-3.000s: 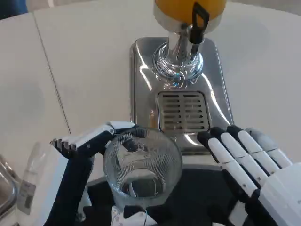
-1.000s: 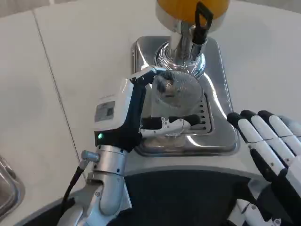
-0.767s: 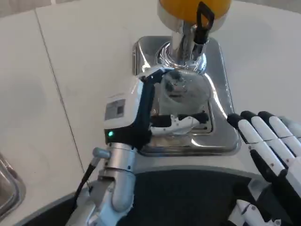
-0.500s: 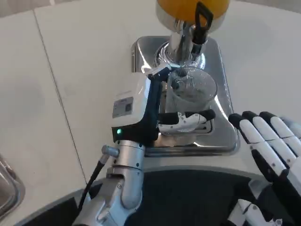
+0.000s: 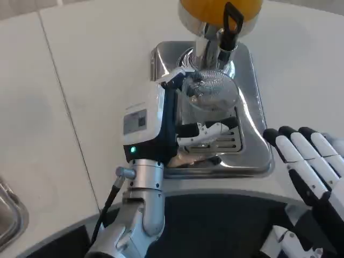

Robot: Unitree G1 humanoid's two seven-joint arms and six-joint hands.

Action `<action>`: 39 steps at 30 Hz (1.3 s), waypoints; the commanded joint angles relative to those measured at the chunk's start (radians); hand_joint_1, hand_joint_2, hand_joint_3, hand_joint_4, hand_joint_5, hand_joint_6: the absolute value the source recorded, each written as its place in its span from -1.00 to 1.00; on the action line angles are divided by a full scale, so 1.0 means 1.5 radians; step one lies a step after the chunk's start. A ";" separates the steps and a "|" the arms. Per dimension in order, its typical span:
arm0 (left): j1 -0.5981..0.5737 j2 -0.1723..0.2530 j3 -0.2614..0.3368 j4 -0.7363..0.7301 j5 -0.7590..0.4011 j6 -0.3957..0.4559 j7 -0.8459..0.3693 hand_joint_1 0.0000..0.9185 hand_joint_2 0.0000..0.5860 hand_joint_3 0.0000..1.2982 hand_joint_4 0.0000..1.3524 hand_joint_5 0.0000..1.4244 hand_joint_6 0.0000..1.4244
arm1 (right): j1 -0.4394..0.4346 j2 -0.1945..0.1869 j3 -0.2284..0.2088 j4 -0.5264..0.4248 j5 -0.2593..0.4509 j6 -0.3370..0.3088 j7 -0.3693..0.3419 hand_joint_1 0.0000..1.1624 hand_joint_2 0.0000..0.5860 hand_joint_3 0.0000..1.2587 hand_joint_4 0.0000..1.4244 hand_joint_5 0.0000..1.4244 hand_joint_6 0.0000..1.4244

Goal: Grasp the cup under the faucet to collect the drink, then remove the cup.

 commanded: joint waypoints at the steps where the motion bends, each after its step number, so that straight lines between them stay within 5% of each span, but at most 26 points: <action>1: -0.006 0.000 -0.011 0.005 -0.005 -0.003 0.007 0.29 -0.88 0.38 0.53 0.82 1.00 | 0.007 0.002 -0.003 -0.010 -0.003 0.003 0.004 -0.77 0.95 -1.00 -1.00 -1.00 -0.95; 6: -0.001 0.009 -0.020 -0.002 -0.014 -0.018 -0.014 -0.21 -0.92 -0.33 -0.21 0.45 0.86 | 0.011 0.004 -0.005 -0.012 -0.001 0.002 0.002 -0.77 0.95 -1.00 -1.00 -1.00 -0.95; 9: 0.000 0.014 -0.025 -0.009 -0.018 -0.021 -0.027 -0.42 -0.95 -0.59 -0.49 0.27 0.71 | 0.011 0.004 -0.004 -0.014 0.000 0.002 0.003 -0.77 0.95 -1.00 -1.00 -1.00 -0.95; 16: 0.006 0.020 -0.029 -0.020 -0.021 -0.018 -0.034 -0.52 -1.00 -0.69 -0.62 0.15 0.57 | 0.008 -0.002 -0.014 -0.015 0.009 0.005 0.006 -0.76 0.95 -1.00 -1.00 -1.00 -0.95; 23: 0.018 0.032 -0.033 -0.047 -0.022 -0.022 -0.049 -0.73 -1.00 -0.81 -0.77 -0.07 0.16 | 0.014 0.001 -0.011 -0.010 0.009 -0.002 -0.002 -0.76 0.95 -1.00 -1.00 -1.00 -0.95; 26: 0.039 0.072 -0.023 -0.098 -0.027 -0.041 -0.064 -0.85 -1.00 -0.85 -0.81 -0.14 0.02 | 0.013 0.004 -0.012 -0.010 0.011 -0.001 -0.006 -0.75 0.95 -1.00 -1.00 -1.00 -0.95; 33: 0.133 0.185 0.041 -0.264 -0.042 -0.076 -0.116 -0.97 -1.00 -0.87 -0.83 -0.15 0.03 | 0.006 0.010 -0.011 -0.007 0.017 0.005 -0.008 -0.75 0.95 -1.00 -1.00 -1.00 -0.95; 39: 0.269 0.314 0.098 -0.477 0.019 -0.030 -0.226 -0.96 -1.00 -1.00 -1.00 -0.59 -0.49 | -0.009 0.022 -0.003 -0.004 0.031 0.022 -0.005 -0.75 0.95 -1.00 -1.00 -1.00 -0.95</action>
